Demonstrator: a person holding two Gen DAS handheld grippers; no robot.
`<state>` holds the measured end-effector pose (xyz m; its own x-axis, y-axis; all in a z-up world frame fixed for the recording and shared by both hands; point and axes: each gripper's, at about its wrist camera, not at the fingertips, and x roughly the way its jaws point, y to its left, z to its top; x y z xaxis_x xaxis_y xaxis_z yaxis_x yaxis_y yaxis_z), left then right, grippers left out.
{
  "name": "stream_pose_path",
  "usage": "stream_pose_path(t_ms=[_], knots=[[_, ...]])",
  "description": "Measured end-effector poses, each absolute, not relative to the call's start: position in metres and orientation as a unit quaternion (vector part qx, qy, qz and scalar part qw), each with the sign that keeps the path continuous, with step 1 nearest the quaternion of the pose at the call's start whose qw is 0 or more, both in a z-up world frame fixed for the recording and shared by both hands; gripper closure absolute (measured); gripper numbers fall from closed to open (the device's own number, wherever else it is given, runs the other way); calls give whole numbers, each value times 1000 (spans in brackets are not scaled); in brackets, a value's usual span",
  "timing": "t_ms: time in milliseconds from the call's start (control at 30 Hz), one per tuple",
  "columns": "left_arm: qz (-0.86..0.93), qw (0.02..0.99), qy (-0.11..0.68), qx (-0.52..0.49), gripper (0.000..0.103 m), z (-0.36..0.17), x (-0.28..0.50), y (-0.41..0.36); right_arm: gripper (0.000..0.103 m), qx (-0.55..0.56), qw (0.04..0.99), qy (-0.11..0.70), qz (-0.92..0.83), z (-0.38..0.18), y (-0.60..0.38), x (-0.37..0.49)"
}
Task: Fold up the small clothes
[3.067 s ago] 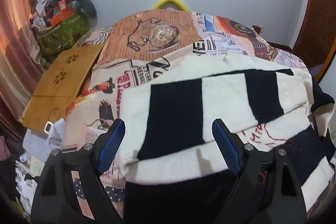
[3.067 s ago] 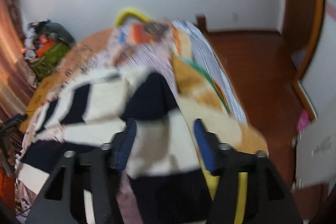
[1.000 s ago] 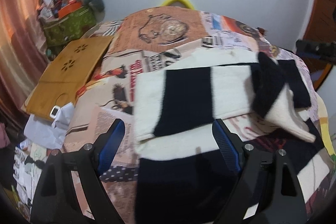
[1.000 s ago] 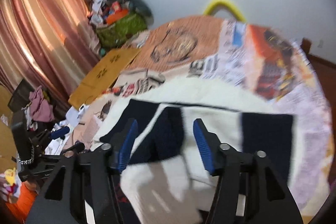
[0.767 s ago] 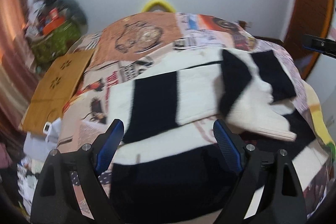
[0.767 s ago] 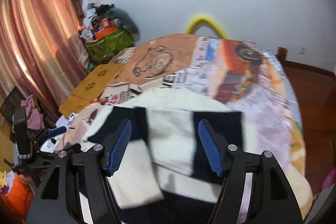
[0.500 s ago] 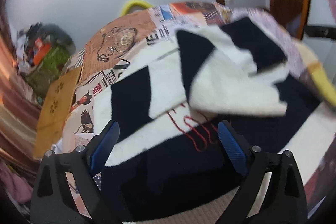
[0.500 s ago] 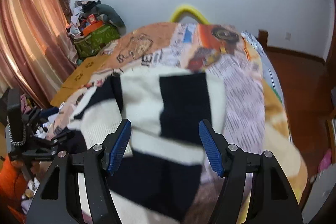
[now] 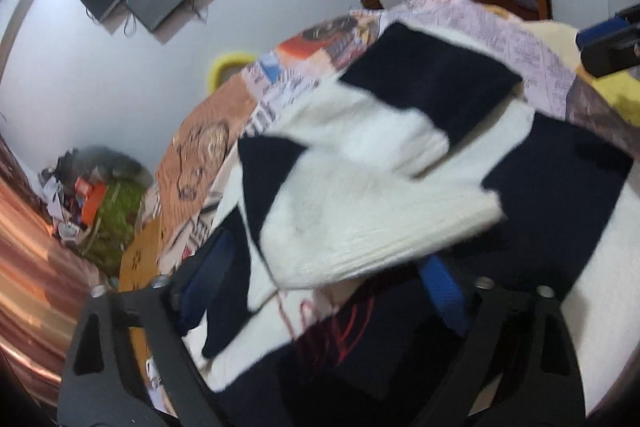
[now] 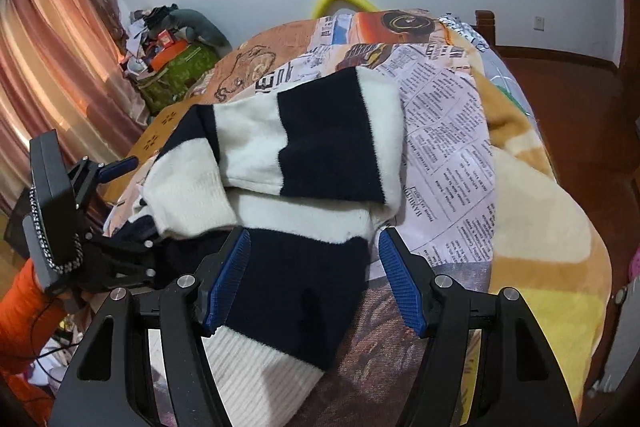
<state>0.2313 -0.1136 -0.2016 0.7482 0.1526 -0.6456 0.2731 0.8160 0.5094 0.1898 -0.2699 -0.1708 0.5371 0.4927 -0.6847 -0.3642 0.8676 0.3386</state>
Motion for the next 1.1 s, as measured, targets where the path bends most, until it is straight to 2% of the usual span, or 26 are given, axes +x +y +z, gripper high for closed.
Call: stream_pose_path(t_ms=[33,67,100,133,233,400,467,767,833,867,900,933,1000,1100], knots=[[-34,887,350,299,41,-200,233,-115,40,81,873,414,244,-171,-272,190],[-33,890,349,293,50,-197,236,-117,40,84,873,414,242,-171,-273,189],[-29,894,349,278,65,-194,242,-115,40,85,874,414,240,-172,-275,189],[-28,898,352,262,75,-190,247,-112,40,85,874,414,239,-173,-276,190],[-26,912,359,194,84,-175,259,-95,40,86,874,416,236,-174,-280,190],[15,925,366,99,87,-154,276,-41,40,84,874,417,234,-174,-279,194],[34,922,381,68,92,-153,280,-14,40,85,874,417,235,-175,-278,196],[104,884,456,15,92,-194,262,81,40,76,869,426,239,-180,-260,207],[106,879,466,11,89,-200,259,93,40,67,871,427,235,-181,-255,209],[107,878,467,10,87,-202,259,97,40,64,871,427,234,-182,-253,210],[109,877,467,9,76,-202,257,103,40,59,872,427,231,-182,-251,212],[109,878,465,5,60,-202,257,107,40,54,873,427,228,-182,-250,214],[104,883,457,-10,43,-200,259,115,40,38,878,425,218,-181,-246,218],[88,882,461,-38,40,-200,270,128,40,18,885,418,202,-180,-242,225]])
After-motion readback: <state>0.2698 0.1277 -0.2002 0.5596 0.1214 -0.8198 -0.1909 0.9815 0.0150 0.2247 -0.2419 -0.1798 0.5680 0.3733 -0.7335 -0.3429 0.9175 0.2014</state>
